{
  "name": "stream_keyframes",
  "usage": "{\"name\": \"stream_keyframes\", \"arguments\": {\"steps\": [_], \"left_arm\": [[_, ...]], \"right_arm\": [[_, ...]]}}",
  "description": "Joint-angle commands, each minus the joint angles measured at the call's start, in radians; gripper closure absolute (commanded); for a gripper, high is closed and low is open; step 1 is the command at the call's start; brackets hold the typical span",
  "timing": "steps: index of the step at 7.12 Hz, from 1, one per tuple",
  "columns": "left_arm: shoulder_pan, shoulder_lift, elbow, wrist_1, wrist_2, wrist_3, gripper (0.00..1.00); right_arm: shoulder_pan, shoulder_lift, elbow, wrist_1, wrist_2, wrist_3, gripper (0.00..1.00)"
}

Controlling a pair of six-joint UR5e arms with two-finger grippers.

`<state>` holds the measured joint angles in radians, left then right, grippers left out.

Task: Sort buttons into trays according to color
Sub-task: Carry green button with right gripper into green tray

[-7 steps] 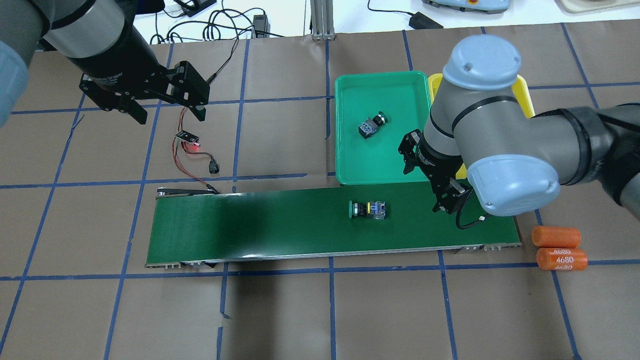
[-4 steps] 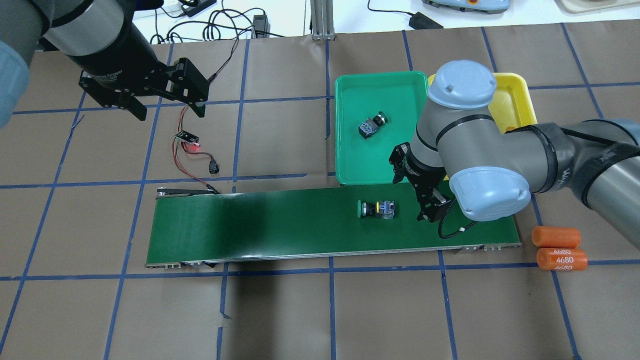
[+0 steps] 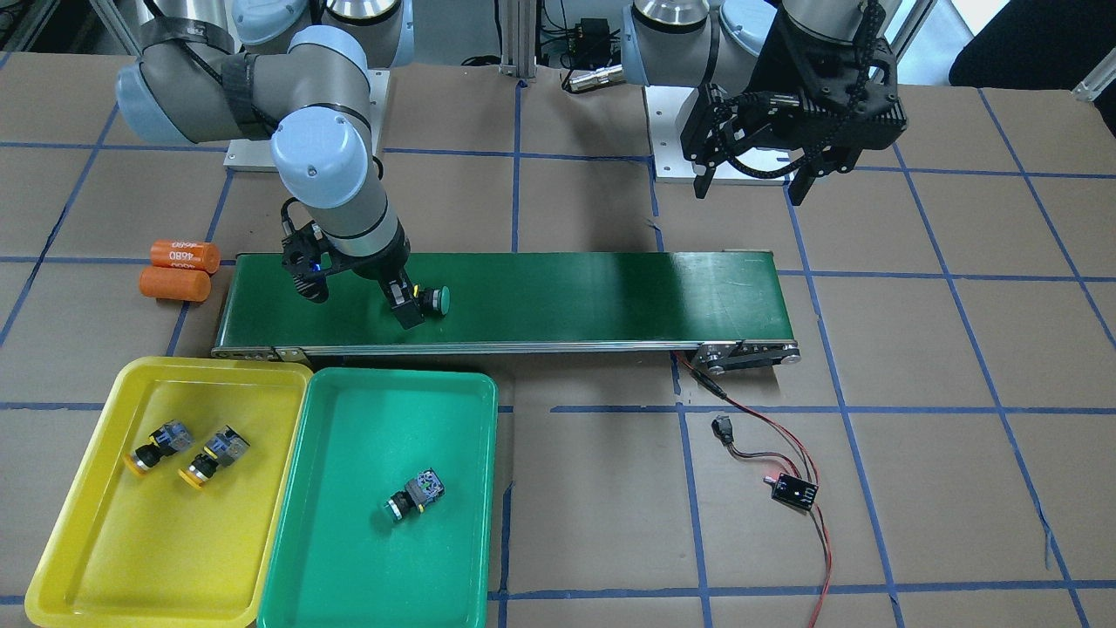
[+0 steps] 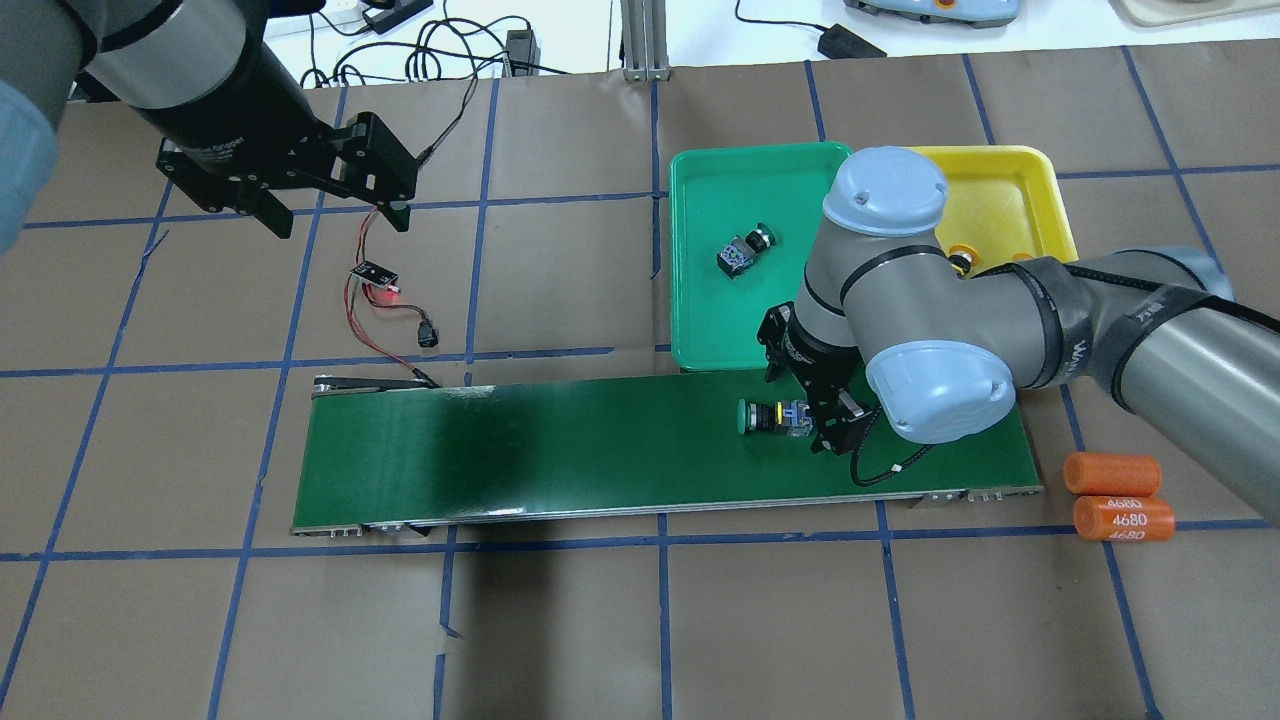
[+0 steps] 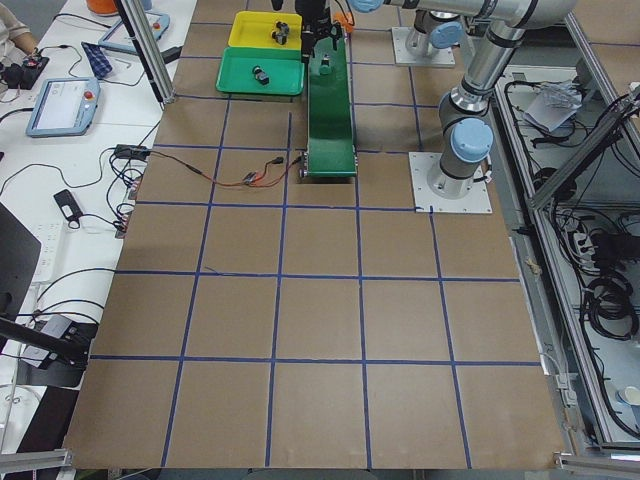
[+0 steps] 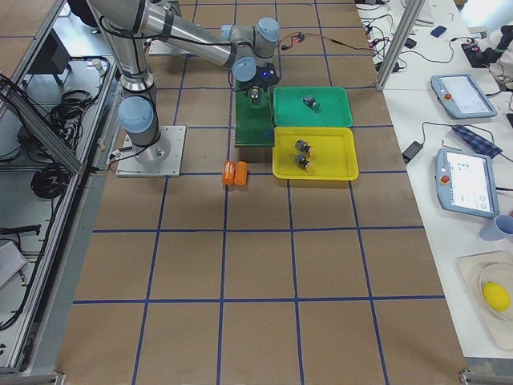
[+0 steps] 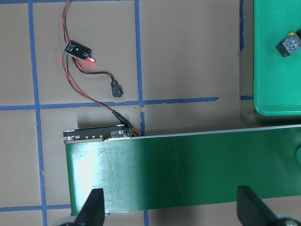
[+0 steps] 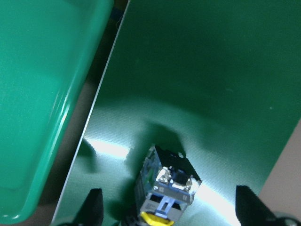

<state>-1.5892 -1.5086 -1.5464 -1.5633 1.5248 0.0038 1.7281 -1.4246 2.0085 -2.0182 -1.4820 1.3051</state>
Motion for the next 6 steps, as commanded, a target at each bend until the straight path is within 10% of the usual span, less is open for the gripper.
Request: {"name": "stream_keyframes", "arguments": {"steps": [1,2,4,6], "left_arm": [[0.0,0.004,-0.003,0.0,0.0,-0.001,0.0],[0.0,-0.002,-0.001,0.0,0.0,-0.001,0.0],[0.002,0.01,-0.004,0.0,0.0,-0.001,0.0],[0.0,0.004,-0.003,0.0,0.0,-0.001,0.0]], "right_arm": [[0.002,0.003,0.021,0.0,-0.02,-0.01,0.0],[0.002,0.003,0.022,0.0,-0.059,-0.012,0.07],[0.001,0.019,0.021,-0.002,-0.047,-0.126,0.93],[-0.001,0.007,0.007,0.0,-0.044,-0.179,1.0]]}}
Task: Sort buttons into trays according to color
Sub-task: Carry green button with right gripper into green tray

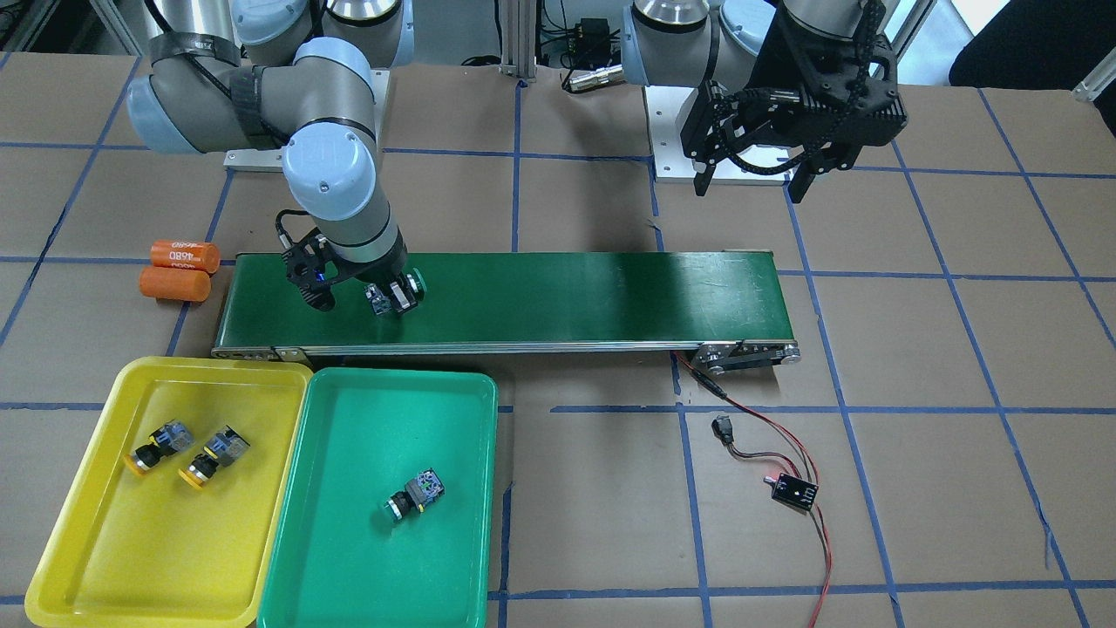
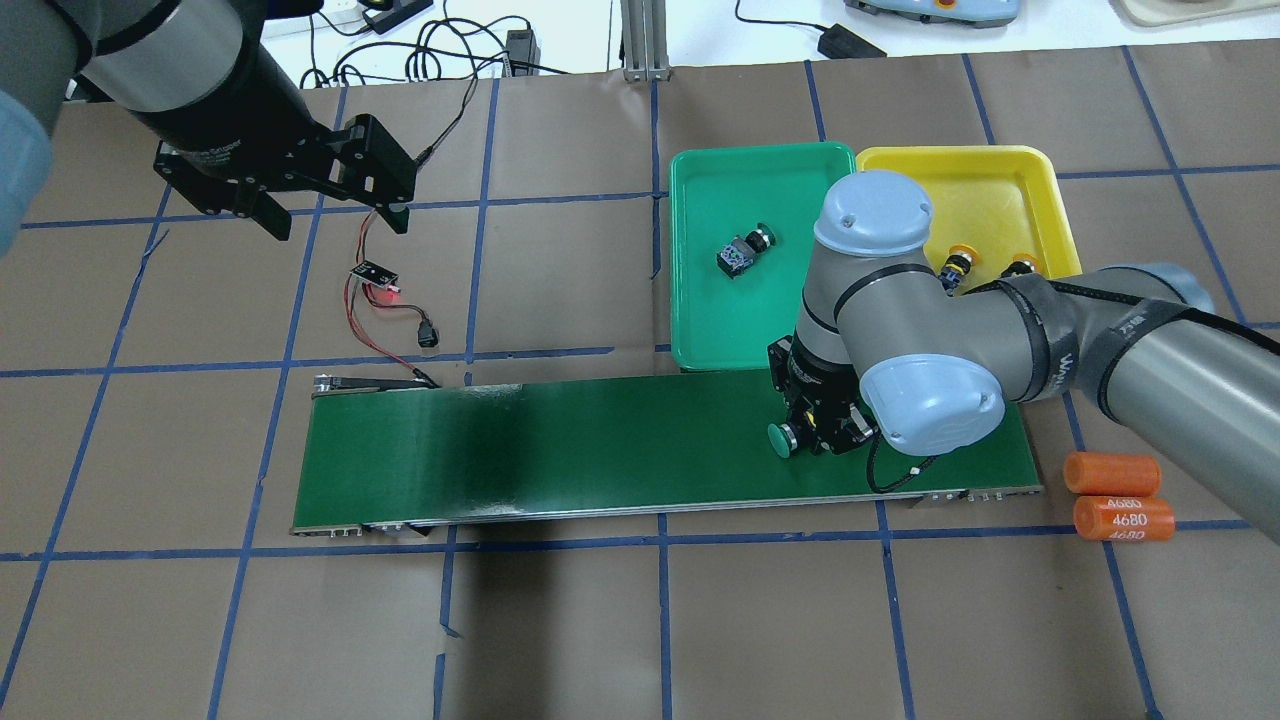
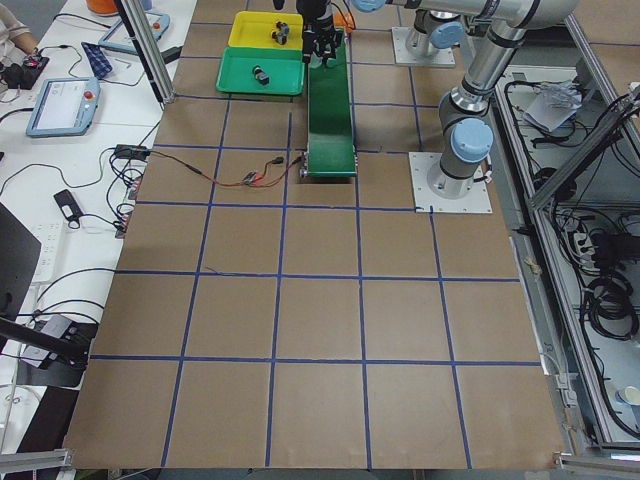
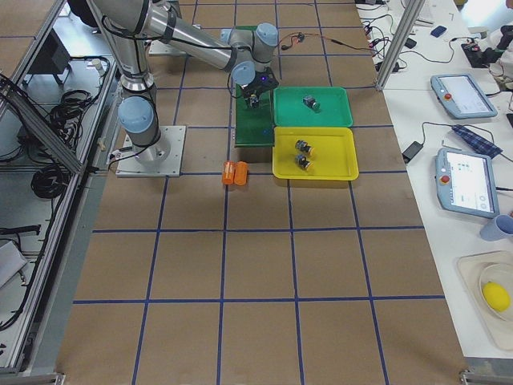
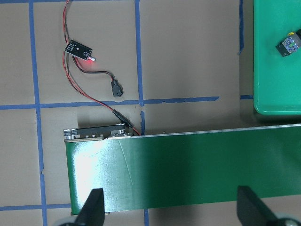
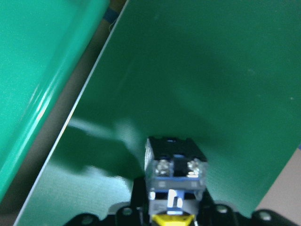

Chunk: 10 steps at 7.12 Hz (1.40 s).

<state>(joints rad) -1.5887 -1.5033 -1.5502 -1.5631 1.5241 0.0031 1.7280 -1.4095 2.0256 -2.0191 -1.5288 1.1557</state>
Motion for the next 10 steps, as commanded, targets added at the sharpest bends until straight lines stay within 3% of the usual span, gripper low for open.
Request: {"name": "stream_keyframes", "arguments": {"steps": [1,4,6,7,9,10], "left_arm": [[0.0,-0.001,0.001,0.0,0.001,0.0,0.0],[0.0,0.006,-0.002,0.0,0.001,0.0,0.0],[0.0,0.003,-0.001,0.0,0.001,0.0,0.0],[0.0,0.003,-0.001,0.0,-0.001,0.0,0.0],[0.0,0.0,-0.001,0.0,0.001,0.0,0.0],[0.0,-0.001,-0.001,0.0,0.001,0.0,0.0]], "right_arm": [[-0.002,-0.012,-0.036,0.005,0.001,-0.03,1.0],[-0.011,0.015,-0.172,0.011,-0.001,-0.078,1.0],[-0.012,0.165,-0.351,-0.003,-0.013,-0.143,1.0],[-0.01,0.255,-0.393,-0.015,-0.013,-0.142,1.0],[-0.007,0.313,-0.396,-0.082,-0.014,-0.146,1.0],[-0.011,0.313,-0.396,-0.085,-0.017,-0.145,0.84]]}}
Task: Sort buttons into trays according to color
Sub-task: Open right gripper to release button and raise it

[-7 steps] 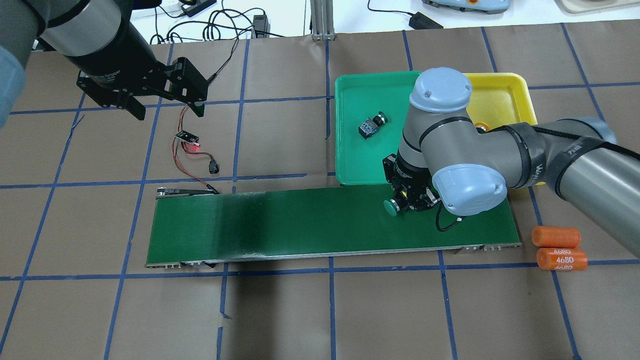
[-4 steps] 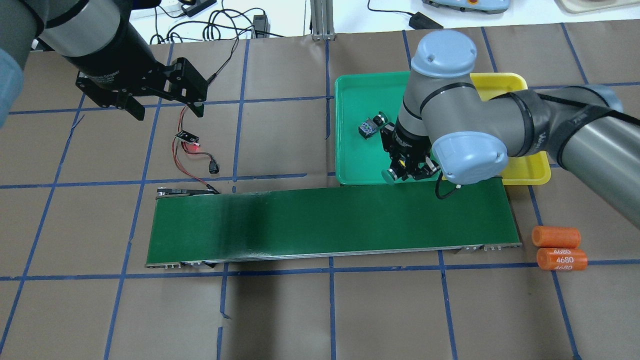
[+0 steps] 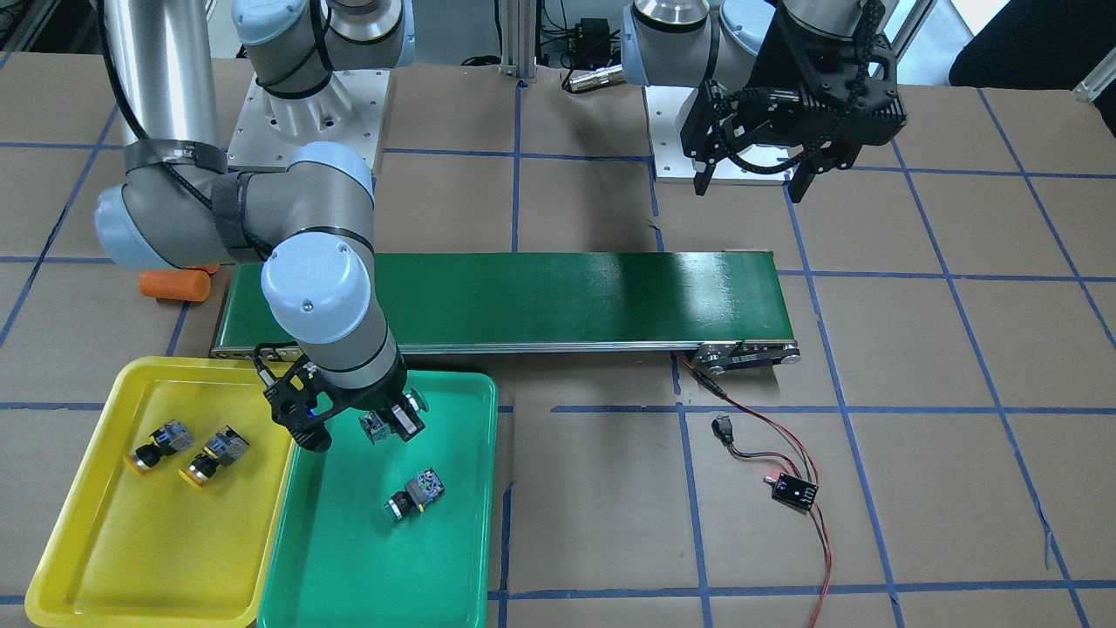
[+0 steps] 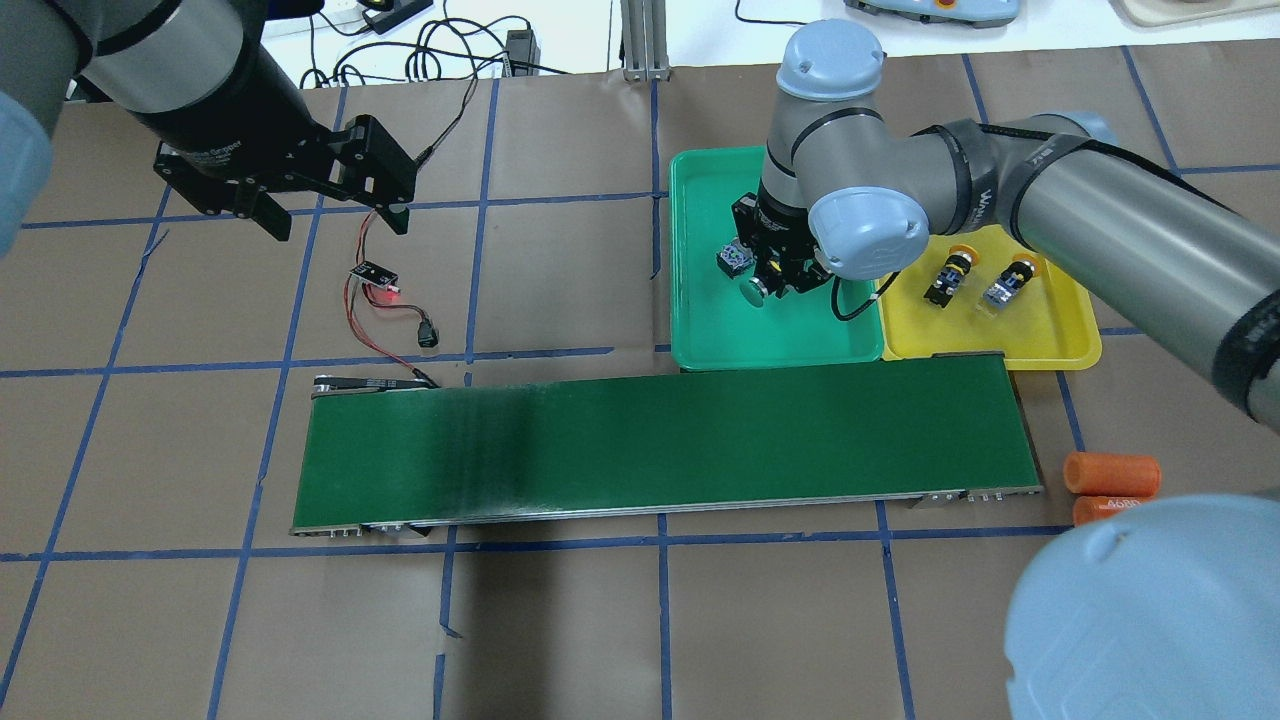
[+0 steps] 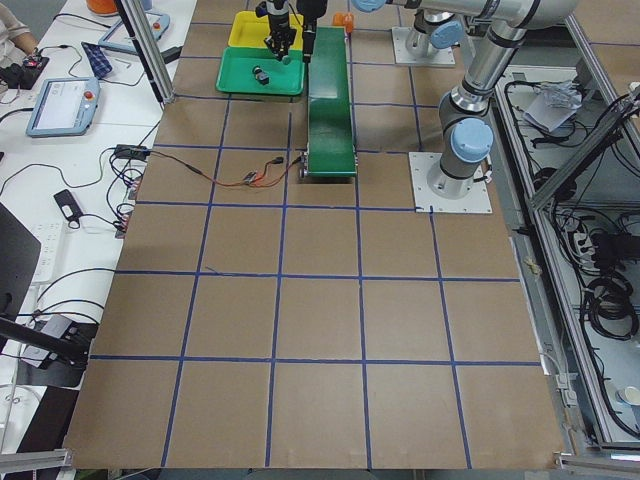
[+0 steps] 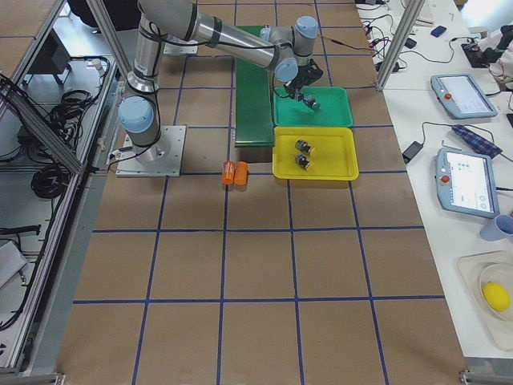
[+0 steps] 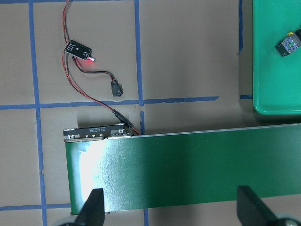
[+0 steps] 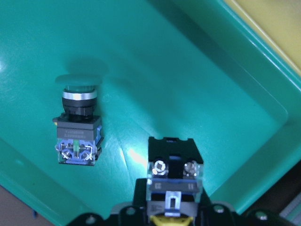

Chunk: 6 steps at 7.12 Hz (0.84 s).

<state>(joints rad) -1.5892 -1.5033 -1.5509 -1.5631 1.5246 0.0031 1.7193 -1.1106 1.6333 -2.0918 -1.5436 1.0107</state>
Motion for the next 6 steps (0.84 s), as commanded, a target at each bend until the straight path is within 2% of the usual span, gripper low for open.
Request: {"name": "stream_keyframes", "arguments": {"steps": [1,2,4,6], "left_arm": [[0.0,-0.002,0.0,0.0,0.0,0.0,0.0],[0.0,-0.002,0.0,0.0,0.0,0.0,0.0],[0.0,-0.002,0.0,0.0,-0.001,0.0,0.0],[0.0,-0.002,0.0,0.0,0.0,0.0,0.0]], "right_arm": [[-0.001,0.021,0.014,-0.016,-0.001,0.005,0.14],[-0.006,0.034,0.01,-0.019,0.01,-0.001,0.0],[-0.012,0.02,0.002,-0.016,0.005,-0.062,0.0],[-0.014,-0.093,0.005,0.048,0.013,-0.239,0.0]]}}
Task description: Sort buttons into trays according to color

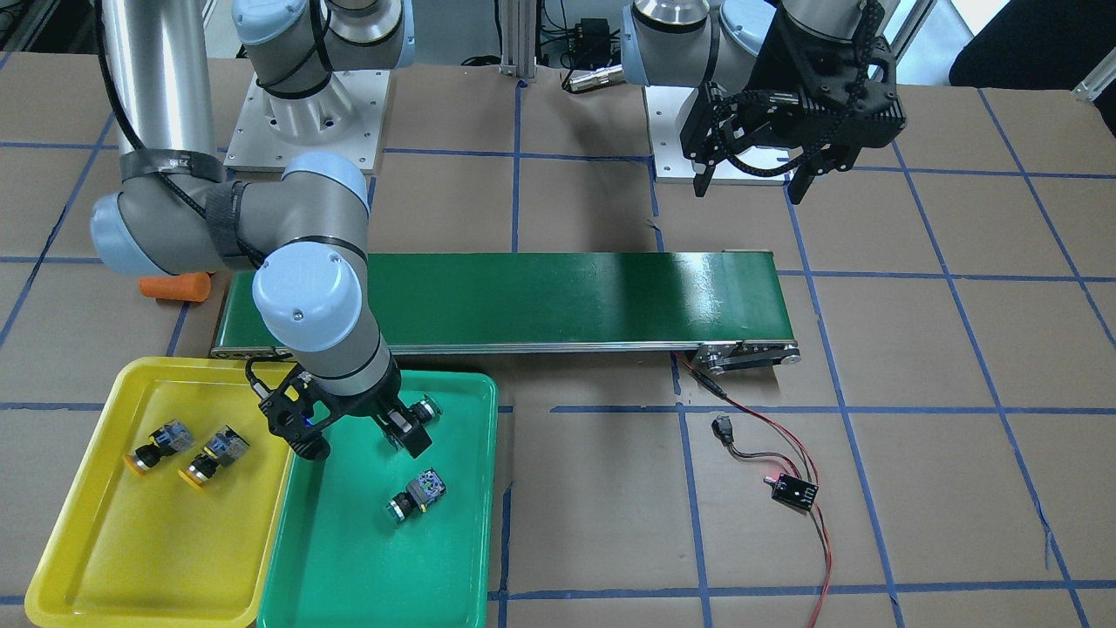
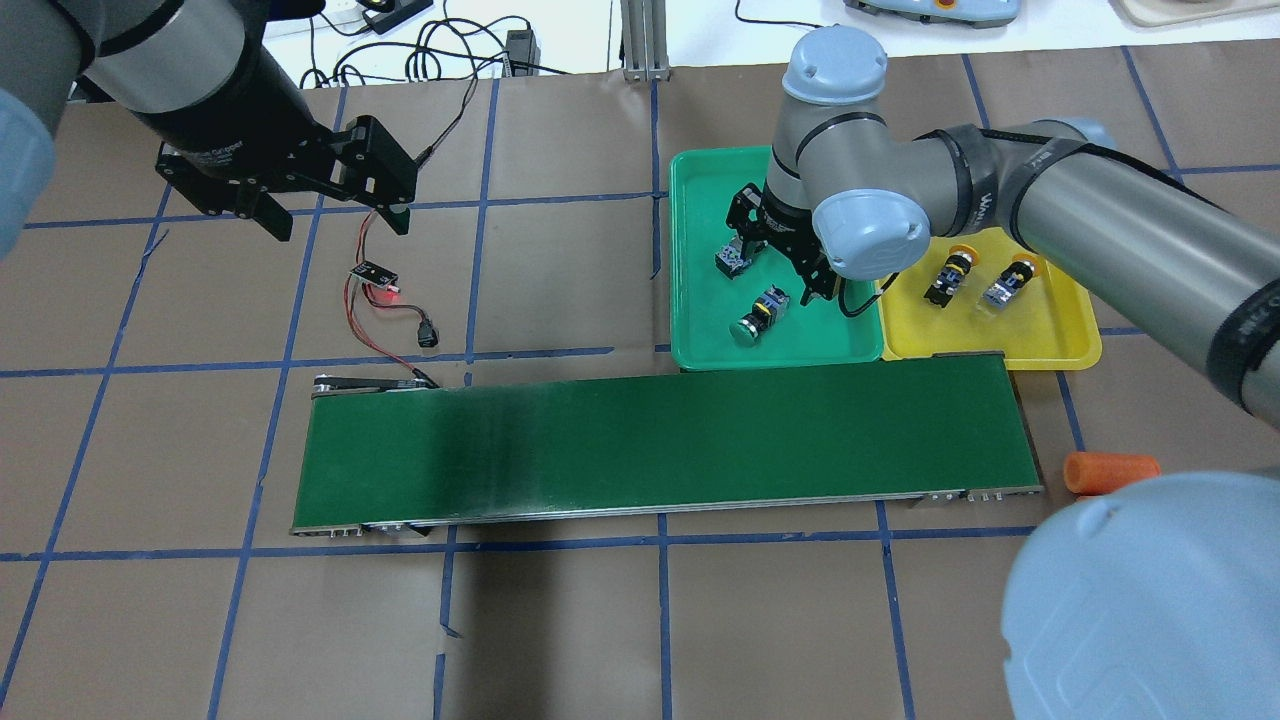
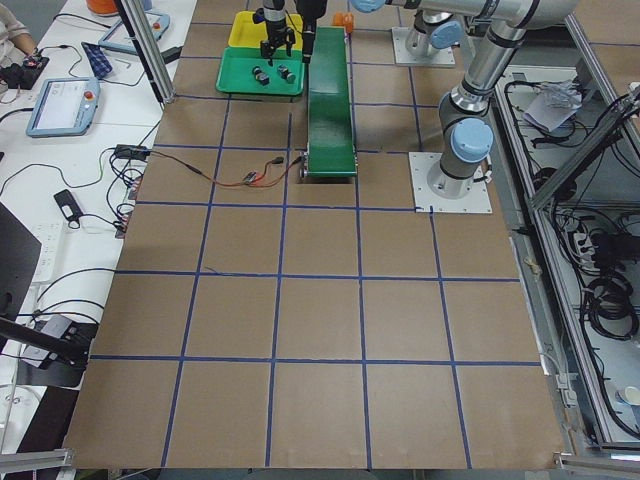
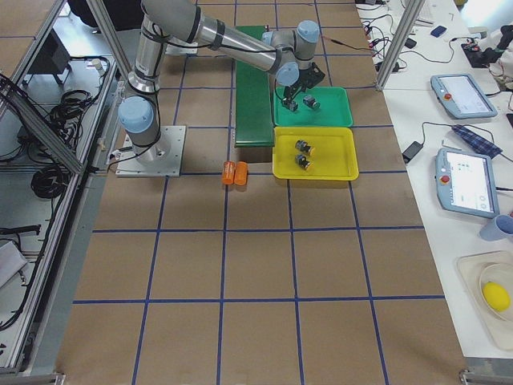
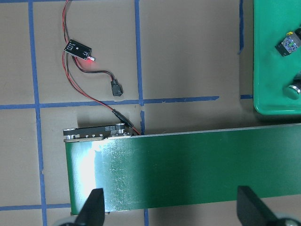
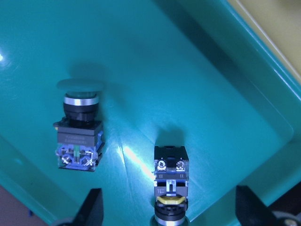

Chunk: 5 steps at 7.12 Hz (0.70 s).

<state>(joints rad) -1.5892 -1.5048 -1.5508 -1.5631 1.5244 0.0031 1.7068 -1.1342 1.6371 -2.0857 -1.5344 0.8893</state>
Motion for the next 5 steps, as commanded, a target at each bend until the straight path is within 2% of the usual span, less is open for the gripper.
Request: {"name": "stream_keyframes", "arguments": {"steps": [1,3,5], "left_arm": [[0.0,0.0,0.001,0.0,0.0,0.0,0.0],[0.0,-0.002,0.001,0.0,0.0,0.0,0.0],[0.0,-0.003,0.002,0.0,0.0,0.0,0.0]], "right_arm": [[-0.001,-0.138,0.0,0.159,0.004,-0.225,0.0],[-0.002,-0.301,0.003,0.26,0.0,-0.374,0.0],[-0.039,-0.424,0.003,0.476,-0.01,-0.617,0.0]]}}
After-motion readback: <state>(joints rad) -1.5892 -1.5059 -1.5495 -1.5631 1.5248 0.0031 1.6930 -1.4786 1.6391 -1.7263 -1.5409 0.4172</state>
